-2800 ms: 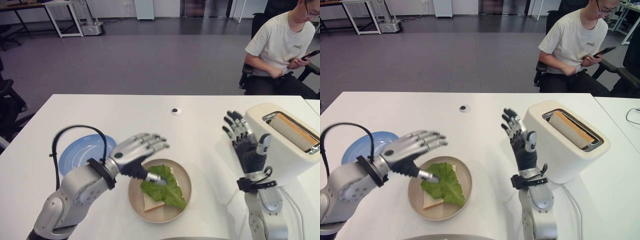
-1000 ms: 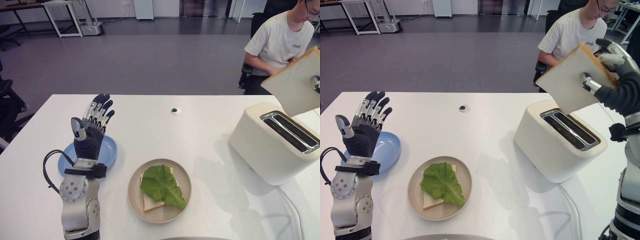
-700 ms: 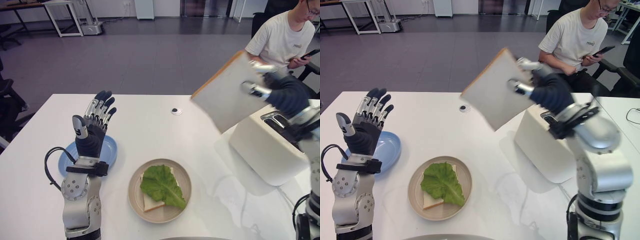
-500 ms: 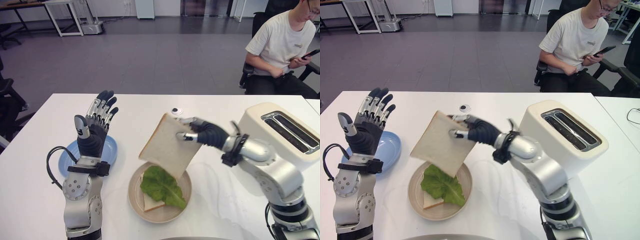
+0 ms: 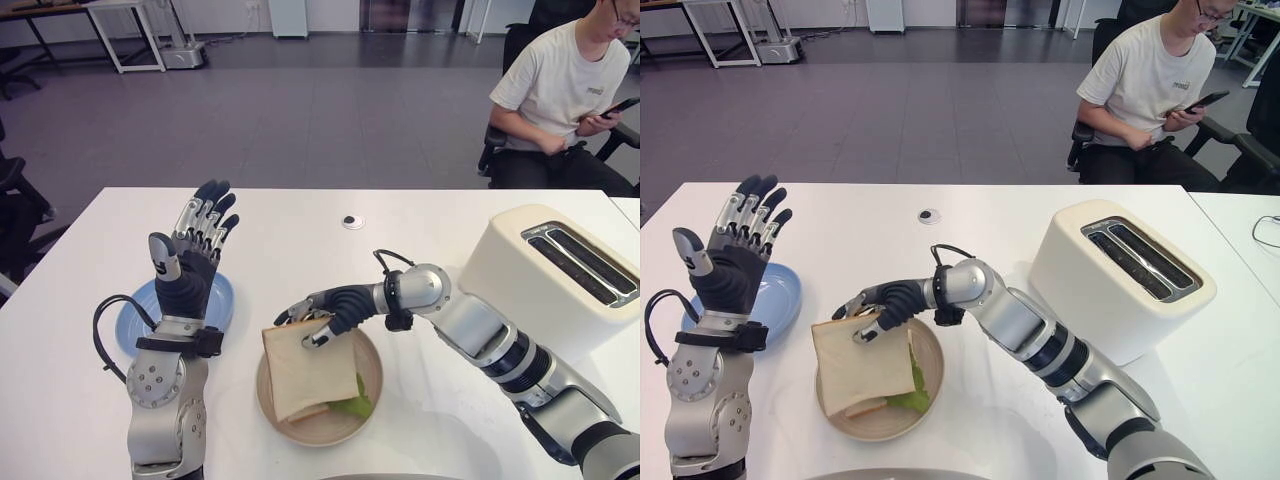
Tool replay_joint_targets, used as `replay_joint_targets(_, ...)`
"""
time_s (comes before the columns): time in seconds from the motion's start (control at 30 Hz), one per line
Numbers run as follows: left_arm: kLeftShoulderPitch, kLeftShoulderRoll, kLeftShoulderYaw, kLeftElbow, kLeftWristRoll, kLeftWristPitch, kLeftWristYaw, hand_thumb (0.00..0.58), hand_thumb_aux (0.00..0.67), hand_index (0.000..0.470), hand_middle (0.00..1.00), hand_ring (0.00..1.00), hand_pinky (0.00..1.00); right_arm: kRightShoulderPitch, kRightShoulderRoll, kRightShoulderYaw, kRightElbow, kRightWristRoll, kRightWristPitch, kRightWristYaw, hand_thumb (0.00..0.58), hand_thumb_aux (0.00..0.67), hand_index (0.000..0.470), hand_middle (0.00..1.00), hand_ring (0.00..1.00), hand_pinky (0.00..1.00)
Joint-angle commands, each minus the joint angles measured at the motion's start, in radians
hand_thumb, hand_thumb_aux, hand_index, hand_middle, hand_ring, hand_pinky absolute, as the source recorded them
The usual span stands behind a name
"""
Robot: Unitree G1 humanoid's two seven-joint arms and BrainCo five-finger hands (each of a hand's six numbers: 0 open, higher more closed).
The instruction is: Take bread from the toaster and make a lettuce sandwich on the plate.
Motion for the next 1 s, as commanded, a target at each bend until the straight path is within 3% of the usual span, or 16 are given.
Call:
replay_joint_targets(0.03, 0.019, 0.003, -0.01, -0.016, 0.009, 0.016, 0.01, 0.0, 0.0, 0.0, 0.0, 0.0, 0.0, 0.005, 0.007, 0.016, -0.004, -0.05, -0.018, 0.022, 0.58, 0.67, 0.47, 0.0, 0.0, 0.0)
replay_joint_targets(0.33, 0.028, 0.008, -0.009, -0.023, 0.003, 0.014, 0.014, 0.0, 0.0, 0.0, 0.0, 0.0, 0.0, 0.006, 0.041, 0.01, 0.128, -0.186, -0.051, -0.014, 0.58, 0.67, 0.47, 0.0, 0.0, 0.0)
replay_joint_targets(0.6, 0.031, 0.012, -0.004, -0.03, -0.002, 0.017, 0.013, 0.0, 0.0, 0.0, 0.0, 0.0, 0.0, 0.072, 0.073, 0.03, 0.136, -0.234, -0.06, -0.008, 0.58, 0.67, 0.47, 0.0, 0.0, 0.0)
replay_joint_targets(0.63, 0.031, 0.013, -0.004, -0.03, -0.002, 0.018, 0.013, 0.0, 0.0, 0.0, 0.0, 0.0, 0.0, 0.081, 0.078, 0.032, 0.134, -0.238, -0.057, -0.01, 0.535, 0.483, 0.339, 0.0, 0.0, 0.0)
replay_joint_targets(0.67, 0.03, 0.014, -0.003, -0.03, -0.003, 0.018, 0.013, 0.0, 0.0, 0.0, 0.0, 0.0, 0.0, 0.087, 0.084, 0.032, 0.133, -0.241, -0.054, -0.01, 0.087, 0.053, 0.037, 0.0, 0.0, 0.0)
replay_joint_targets(0.7, 0.03, 0.014, -0.002, -0.03, -0.003, 0.019, 0.013, 0.0, 0.0, 0.0, 0.0, 0.0, 0.0, 0.091, 0.089, 0.032, 0.135, -0.244, -0.053, -0.011, 0.0, 0.0, 0.0, 0.0, 0.0, 0.0)
replay_joint_targets(1.0, 0.023, 0.015, 0.0, -0.022, -0.003, 0.015, 0.011, 0.0, 0.0, 0.0, 0.0, 0.0, 0.0, 0.057, 0.161, -0.059, 0.172, -0.269, -0.109, -0.099, 0.0, 0.0, 0.0, 0.0, 0.0, 0.0)
